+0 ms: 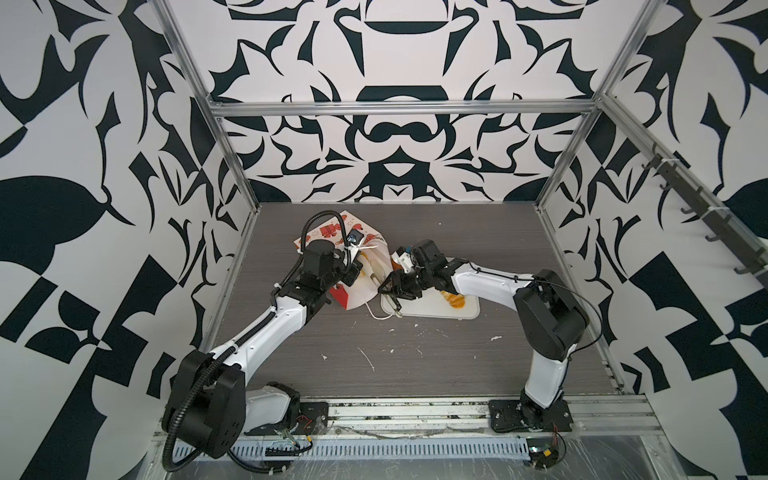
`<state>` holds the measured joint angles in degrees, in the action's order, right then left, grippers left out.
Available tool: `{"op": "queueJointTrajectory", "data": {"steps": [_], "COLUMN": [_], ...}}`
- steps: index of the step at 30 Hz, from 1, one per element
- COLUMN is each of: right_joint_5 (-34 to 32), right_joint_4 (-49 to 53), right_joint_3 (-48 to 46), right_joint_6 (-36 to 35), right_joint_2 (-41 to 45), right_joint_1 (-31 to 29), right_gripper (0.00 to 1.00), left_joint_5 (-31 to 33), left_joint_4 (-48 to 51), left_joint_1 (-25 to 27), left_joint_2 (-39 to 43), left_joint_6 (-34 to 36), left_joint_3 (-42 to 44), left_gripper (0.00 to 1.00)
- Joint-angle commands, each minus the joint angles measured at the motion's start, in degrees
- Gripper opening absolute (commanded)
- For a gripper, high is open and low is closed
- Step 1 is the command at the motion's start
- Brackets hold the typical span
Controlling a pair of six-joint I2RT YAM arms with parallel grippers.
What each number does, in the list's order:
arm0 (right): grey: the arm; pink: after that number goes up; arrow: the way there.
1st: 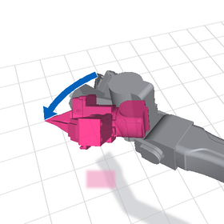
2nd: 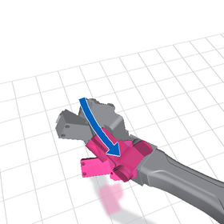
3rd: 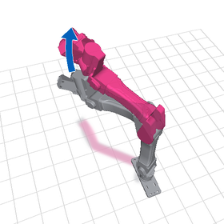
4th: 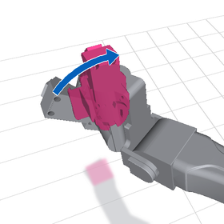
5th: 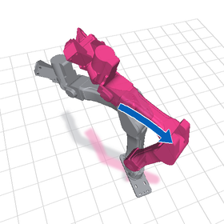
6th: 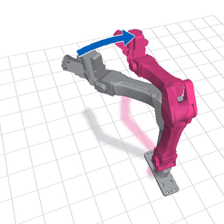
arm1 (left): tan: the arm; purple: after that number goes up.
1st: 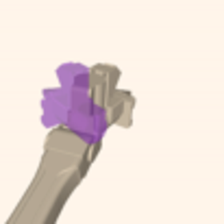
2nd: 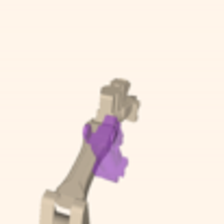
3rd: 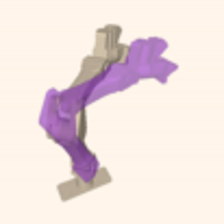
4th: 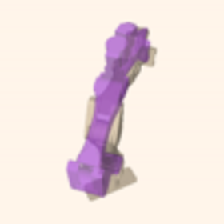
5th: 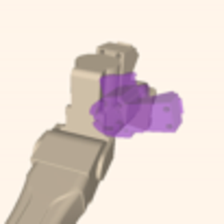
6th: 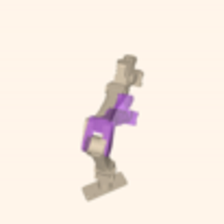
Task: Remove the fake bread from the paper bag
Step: 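Pull the gripped yellow bread toward the bag mouth with the tongs, then pull the round yellow bread out of the bag with the right gripper's tongs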
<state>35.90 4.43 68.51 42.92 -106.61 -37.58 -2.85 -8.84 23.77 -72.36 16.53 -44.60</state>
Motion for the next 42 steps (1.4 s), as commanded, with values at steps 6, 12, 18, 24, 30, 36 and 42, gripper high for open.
{"op": "queueJointTrajectory", "data": {"steps": [6,12,18,24,30,36,42], "right_joint_5": [2.4,5.2,5.8,6.4,6.1,5.4,4.7], "right_joint_4": [-0.7,-0.6,2.1,2.8,1.9,1.7,2.3], "right_joint_3": [3.2,4.0,5.8,6.1,5.3,3.9,2.9], "right_joint_6": [-0.6,-0.6,-2.6,-3.5,-3.5,-3.8,-4.6], "right_joint_2": [2.0,0.3,-0.8,-1.2,-0.9,0.7,2.2], "right_joint_1": [0.3,0.6,0.5,0.5,0.6,1.3,2.1], "right_gripper": [0.49,0.48,0.46,0.41,0.32,0.22,0.17], "left_joint_5": [-1.1,-1.1,-1.1,-1.0,-1.0,-0.9,-0.8], "left_joint_4": [-2.7,-3.0,-3.1,-3.3,-3.4,-3.3,-3.3], "left_joint_1": [0.1,0.1,0.1,0.1,0.1,0.1,0.1], "left_joint_2": [-0.2,-0.1,0.1,0.1,-0.1,-0.2,-0.2], "left_joint_6": [-0.1,-0.2,-0.3,-0.4,-0.5,-0.5,-0.5], "left_joint_3": [0.5,0.6,0.9,1.1,1.0,1.0,1.0], "left_gripper": [0.0,0.0,0.0,0.0,0.0,0.0,0.0]}}
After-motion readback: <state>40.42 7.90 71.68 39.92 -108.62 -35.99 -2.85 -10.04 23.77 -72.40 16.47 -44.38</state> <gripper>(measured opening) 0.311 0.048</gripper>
